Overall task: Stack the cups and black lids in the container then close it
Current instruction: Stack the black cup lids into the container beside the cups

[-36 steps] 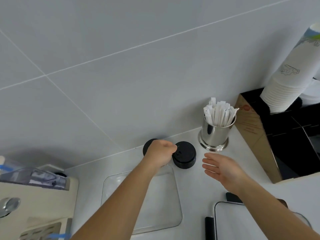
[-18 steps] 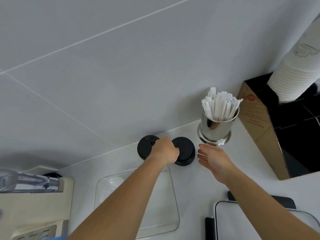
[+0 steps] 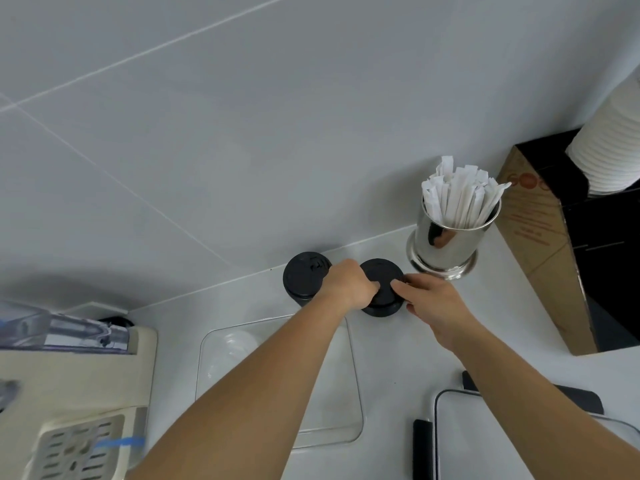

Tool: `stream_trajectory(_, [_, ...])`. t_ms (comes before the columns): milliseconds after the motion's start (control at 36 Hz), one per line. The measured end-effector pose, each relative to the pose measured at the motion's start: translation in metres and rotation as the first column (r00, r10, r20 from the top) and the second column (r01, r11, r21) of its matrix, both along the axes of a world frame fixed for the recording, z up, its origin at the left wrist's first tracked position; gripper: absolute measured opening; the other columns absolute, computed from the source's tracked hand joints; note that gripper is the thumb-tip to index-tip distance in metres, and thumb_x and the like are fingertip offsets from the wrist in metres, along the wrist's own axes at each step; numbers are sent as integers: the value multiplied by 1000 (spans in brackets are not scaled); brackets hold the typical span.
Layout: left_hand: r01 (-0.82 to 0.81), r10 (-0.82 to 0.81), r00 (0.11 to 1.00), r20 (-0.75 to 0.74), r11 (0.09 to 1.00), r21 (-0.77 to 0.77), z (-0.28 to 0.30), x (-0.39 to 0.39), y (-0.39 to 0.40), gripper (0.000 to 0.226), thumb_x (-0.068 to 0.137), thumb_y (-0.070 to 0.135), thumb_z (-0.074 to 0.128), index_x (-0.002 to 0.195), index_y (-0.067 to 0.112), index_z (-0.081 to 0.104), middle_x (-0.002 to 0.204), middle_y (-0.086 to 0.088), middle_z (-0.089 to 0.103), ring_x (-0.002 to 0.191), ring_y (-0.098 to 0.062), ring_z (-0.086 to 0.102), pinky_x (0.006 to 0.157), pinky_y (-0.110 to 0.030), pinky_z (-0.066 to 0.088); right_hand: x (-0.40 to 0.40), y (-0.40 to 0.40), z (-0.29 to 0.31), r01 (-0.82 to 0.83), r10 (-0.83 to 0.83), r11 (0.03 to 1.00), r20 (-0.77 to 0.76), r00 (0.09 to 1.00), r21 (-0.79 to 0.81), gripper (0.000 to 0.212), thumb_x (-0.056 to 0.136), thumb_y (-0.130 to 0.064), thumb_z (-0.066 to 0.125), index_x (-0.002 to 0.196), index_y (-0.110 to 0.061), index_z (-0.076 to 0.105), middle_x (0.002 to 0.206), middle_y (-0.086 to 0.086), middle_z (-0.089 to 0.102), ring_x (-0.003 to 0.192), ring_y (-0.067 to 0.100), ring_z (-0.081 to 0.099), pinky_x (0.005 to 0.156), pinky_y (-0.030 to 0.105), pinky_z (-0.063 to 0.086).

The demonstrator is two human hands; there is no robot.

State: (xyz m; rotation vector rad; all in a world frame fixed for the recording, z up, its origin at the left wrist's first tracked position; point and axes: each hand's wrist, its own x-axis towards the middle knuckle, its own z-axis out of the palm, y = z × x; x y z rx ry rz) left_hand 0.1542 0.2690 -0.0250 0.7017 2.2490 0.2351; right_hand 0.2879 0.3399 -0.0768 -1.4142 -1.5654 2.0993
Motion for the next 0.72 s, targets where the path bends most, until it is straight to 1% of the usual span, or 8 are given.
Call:
stream_trajectory(56, [2, -2, 1000, 7, 1000, -6, -1, 1, 2, 28, 91, 31, 61, 82, 7, 50, 68, -5, 51, 69, -23, 52, 45, -27, 33, -1, 1, -2, -10, 9, 999, 26, 1000, 40, 14, 80, -21, 73, 94, -17, 73, 96, 6, 73, 78, 15, 61, 79, 34, 50])
stream_trajectory(111, [-4, 4, 1000, 27, 1000, -4, -3, 0, 3, 26, 92, 29, 60, 85, 6, 52, 74, -7, 54, 71, -23, 53, 46, -27, 34, -2, 2, -5, 6, -8, 999, 42, 999, 48, 15, 79, -19, 74, 94, -17, 73, 94, 4, 73, 74, 13, 60, 75, 32, 49])
stream_trajectory(306, [-72, 72, 986, 150, 997, -7, -9, -3, 5, 38, 92, 29, 60, 114, -3, 64, 92, -13, 61, 79, -26, 54, 68, -32, 41, -1, 7, -8, 46, -46, 999, 29, 999, -25, 18, 75, -16, 78, 92, -17, 73, 96, 4, 74, 88, 20, 65, 87, 39, 51])
stream_trajectory(417, [-77, 75, 979, 187, 997, 4, -10, -3, 7, 39, 93, 27, 60, 119, -2, 61, 114, -20, 68, 85, -28, 57, 77, -38, 50, -1, 7, -6, 78, -78, 995, 0, 997, -68, 13, 75, -9, 78, 86, -14, 73, 94, 10, 74, 81, 21, 61, 83, 38, 51])
stream_trajectory(472, [-86, 82, 976, 203, 996, 8, -10, -2, 8, 39, 93, 27, 60, 120, -1, 60, 118, -22, 67, 90, -30, 60, 88, -42, 53, 0, 8, -4, 99, -102, 989, -25, 994, -110, 12, 75, -5, 77, 82, -13, 73, 89, 10, 73, 79, 20, 61, 80, 34, 50])
stream_trajectory(528, [-96, 90, 972, 219, 995, 14, -10, -2, 8, 39, 92, 27, 60, 121, 0, 59, 118, -21, 67, 99, -33, 65, 92, -44, 53, 1, 10, -4, 116, -122, 982, -39, 992, -147, 14, 75, -2, 77, 84, -11, 72, 87, 9, 73, 79, 19, 64, 80, 31, 51])
stream_trajectory(611, [-124, 111, 960, 257, 992, 34, -11, 0, 8, 41, 91, 28, 62, 123, 3, 57, 119, -18, 66, 109, -35, 64, 94, -45, 52, 3, 12, -3, 142, -154, 973, -55, 986, -182, 17, 75, 0, 76, 89, -8, 71, 86, 7, 73, 75, 15, 67, 67, 23, 53])
stream_trajectory(722, [-180, 149, 943, 298, 981, 80, -12, 2, 7, 45, 88, 28, 65, 127, 10, 52, 121, -11, 63, 109, -29, 62, 95, -43, 54, 8, 10, -5, 181, -209, 955, -97, 973, -233, 18, 75, 2, 75, 90, -6, 70, 76, 4, 75, 64, 9, 71, 55, 16, 53])
